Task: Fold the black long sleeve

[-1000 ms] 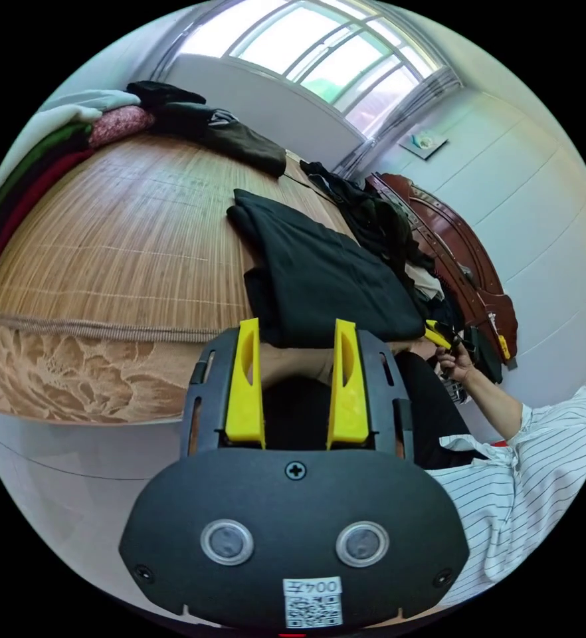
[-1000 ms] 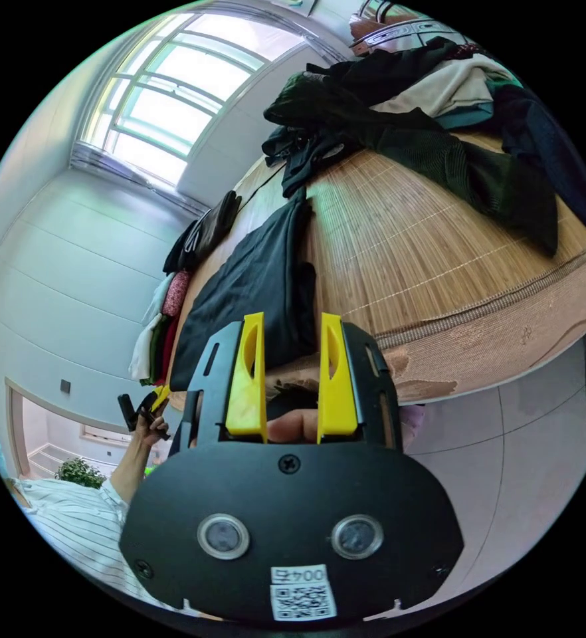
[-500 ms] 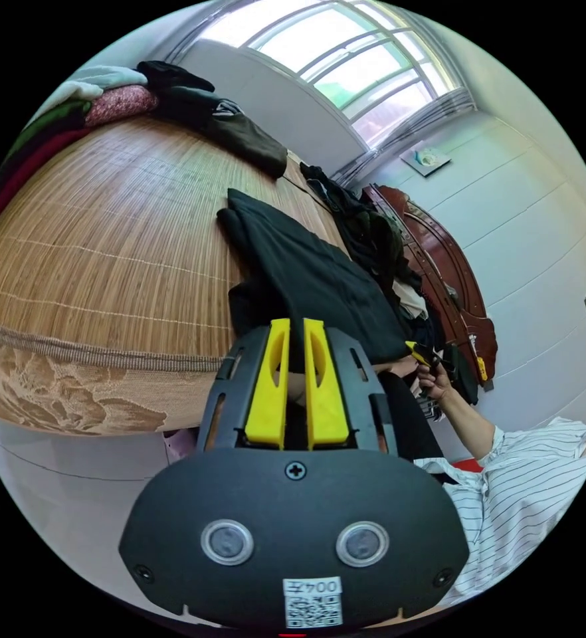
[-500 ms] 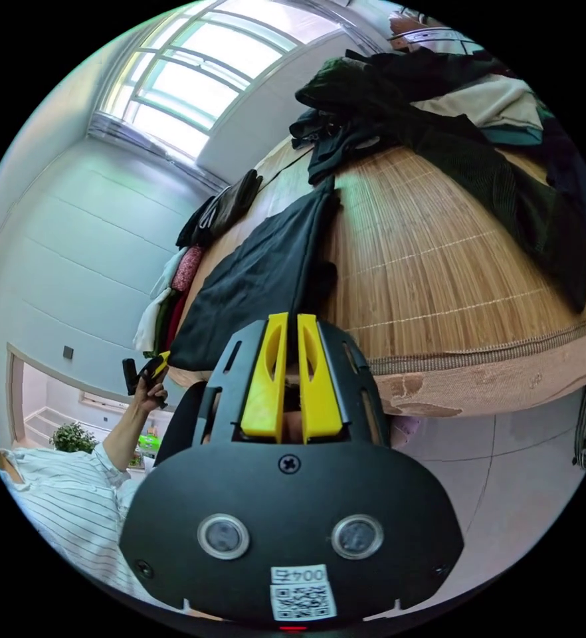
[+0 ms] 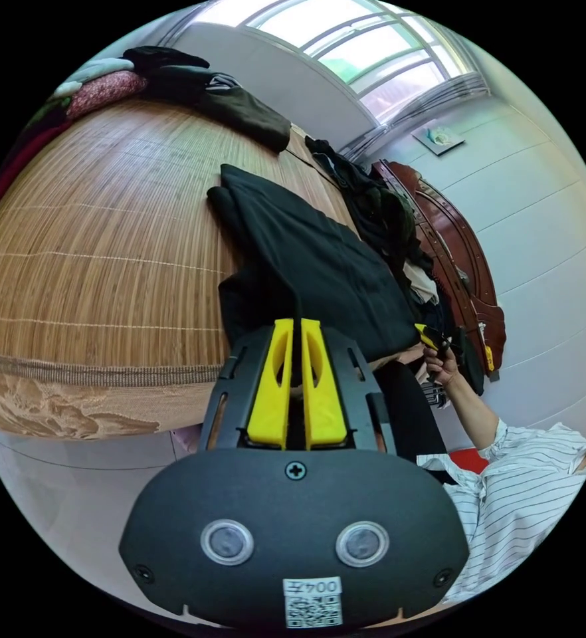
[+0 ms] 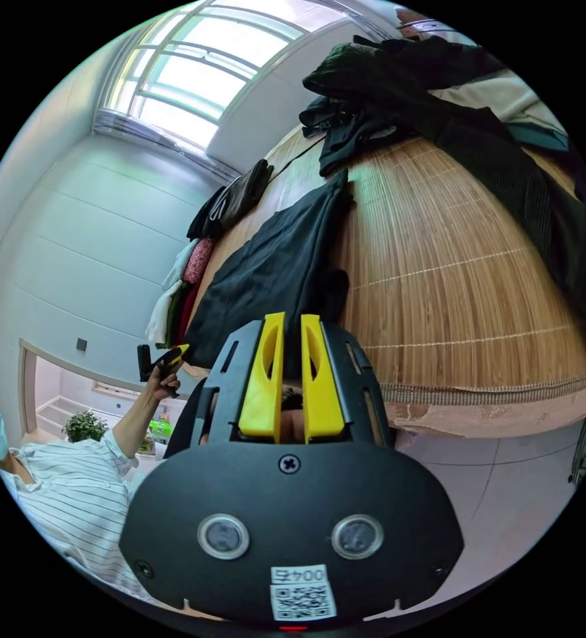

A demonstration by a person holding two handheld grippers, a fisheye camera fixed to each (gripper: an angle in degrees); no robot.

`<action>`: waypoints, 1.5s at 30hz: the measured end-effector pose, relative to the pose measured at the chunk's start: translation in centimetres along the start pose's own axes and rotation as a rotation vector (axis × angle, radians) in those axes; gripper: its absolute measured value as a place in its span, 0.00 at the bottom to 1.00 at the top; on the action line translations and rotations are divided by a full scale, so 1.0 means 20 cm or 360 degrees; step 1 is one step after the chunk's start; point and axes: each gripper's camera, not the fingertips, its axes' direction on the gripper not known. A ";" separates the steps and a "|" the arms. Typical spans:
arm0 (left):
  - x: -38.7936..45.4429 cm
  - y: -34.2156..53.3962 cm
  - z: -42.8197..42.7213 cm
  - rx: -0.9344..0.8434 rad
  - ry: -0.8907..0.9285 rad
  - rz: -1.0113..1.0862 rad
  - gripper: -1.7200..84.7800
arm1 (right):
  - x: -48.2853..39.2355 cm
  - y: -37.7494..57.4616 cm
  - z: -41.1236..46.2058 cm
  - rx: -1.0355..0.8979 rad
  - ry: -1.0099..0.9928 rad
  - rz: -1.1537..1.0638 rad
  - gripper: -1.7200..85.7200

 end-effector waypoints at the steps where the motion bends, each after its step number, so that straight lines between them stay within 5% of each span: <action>1: -0.01 0.00 -0.01 0.0014 -0.0016 -0.0006 0.05 | -0.02 0.00 0.01 -0.0011 0.0032 -0.0031 0.07; 13: -0.07 0.14 -0.25 0.0225 -0.0013 0.0290 0.04 | -0.41 0.14 -0.04 0.0103 0.0369 -0.0533 0.02; 18: -0.40 0.30 -0.06 -0.0008 0.0060 0.0042 0.04 | -0.13 0.31 0.16 -0.0078 0.0339 -0.0264 0.05; 23: -0.48 0.37 -0.10 0.0095 0.0169 -0.0015 0.06 | -0.07 0.39 0.15 0.0153 0.0289 -0.0036 0.11; 28: -0.38 0.42 -0.27 0.0231 -0.0139 0.0123 0.08 | -0.35 0.46 0.18 0.0344 0.0640 -0.0229 0.12; 33: -0.11 0.43 -0.13 0.0454 -0.0342 0.0447 0.04 | -0.73 0.47 0.67 0.0117 0.1222 -0.0758 0.07; 40: -0.05 0.34 0.63 -0.0067 -0.0968 0.0693 0.02 | -0.70 0.48 1.32 -0.0254 0.1462 -0.0912 0.07; 45: -0.23 0.43 0.59 0.0185 -0.0756 0.0658 0.02 | -0.69 0.56 1.43 -0.0150 0.1493 -0.0923 0.07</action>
